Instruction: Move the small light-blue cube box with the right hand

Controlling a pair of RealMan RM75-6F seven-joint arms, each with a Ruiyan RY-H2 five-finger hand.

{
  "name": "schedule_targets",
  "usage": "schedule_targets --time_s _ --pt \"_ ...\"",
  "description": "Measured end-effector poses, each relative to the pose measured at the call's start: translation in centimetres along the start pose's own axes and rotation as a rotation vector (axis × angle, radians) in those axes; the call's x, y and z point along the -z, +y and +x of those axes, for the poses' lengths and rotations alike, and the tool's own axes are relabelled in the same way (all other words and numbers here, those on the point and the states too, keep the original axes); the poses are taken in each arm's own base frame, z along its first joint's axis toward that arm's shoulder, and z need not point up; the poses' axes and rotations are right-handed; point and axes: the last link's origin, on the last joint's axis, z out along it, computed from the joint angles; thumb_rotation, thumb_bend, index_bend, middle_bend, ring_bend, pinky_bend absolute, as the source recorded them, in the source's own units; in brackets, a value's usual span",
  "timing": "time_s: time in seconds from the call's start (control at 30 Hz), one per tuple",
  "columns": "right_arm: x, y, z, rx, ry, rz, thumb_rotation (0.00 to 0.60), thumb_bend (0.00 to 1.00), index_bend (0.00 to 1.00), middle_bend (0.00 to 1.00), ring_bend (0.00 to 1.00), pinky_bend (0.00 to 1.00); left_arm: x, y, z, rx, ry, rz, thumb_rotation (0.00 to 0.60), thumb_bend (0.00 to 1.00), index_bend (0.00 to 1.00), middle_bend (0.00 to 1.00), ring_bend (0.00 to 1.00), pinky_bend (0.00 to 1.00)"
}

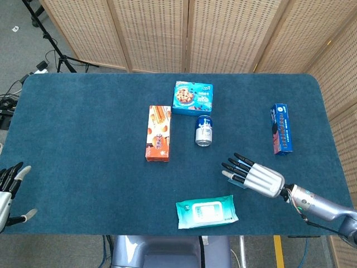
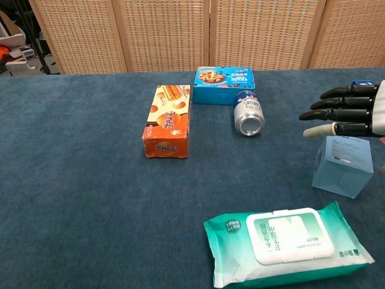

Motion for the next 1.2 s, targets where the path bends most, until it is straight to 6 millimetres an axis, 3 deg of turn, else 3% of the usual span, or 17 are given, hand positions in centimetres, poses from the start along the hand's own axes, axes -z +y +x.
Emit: schedule_targets --time_s 0.37,0.47,0.6,0.7,0.93,1.2 --pt "-2.2 0.2 -1.6 0.062 -0.061 0.039 0.600 0.00 0.01 0.00 0.00 0.07 -0.3 -0.1 -0.1 0.000 -0.005 0.010 0.600 0.00 0.00 0.00 0.00 0.00" --pt "-2.6 -0.2 -1.8 0.070 -0.048 0.049 0.600 0.03 0.10 0.04 0.00 0.09 -0.3 -0.2 -0.1 0.001 -0.005 0.015 0.600 0.00 0.00 0.00 0.00 0.00" --pt "-3.1 -0.6 -1.9 0.065 -0.007 0.061 0.600 0.28 0.32 0.29 0.16 0.21 -0.4 -0.2 -0.1 -0.002 -0.008 0.016 0.600 0.00 0.00 0.00 0.00 0.00" --pt "-3.3 -0.9 -2.0 0.055 0.023 0.073 0.600 0.41 0.40 0.38 0.24 0.27 -0.4 -0.2 -0.1 -0.003 -0.008 0.016 0.600 0.00 0.00 0.00 0.00 0.00" --pt "-3.2 -1.5 -2.9 0.054 0.030 0.081 0.600 0.63 0.44 0.45 0.30 0.32 -0.4 -0.2 -0.2 -0.003 -0.008 0.016 0.600 0.00 0.00 0.00 0.00 0.00" --pt "-2.9 -1.6 -2.5 0.006 0.085 0.054 0.600 0.67 0.46 0.47 0.32 0.36 -0.4 -0.2 -0.1 -0.001 -0.007 0.014 0.600 0.00 0.00 0.00 0.00 0.00"
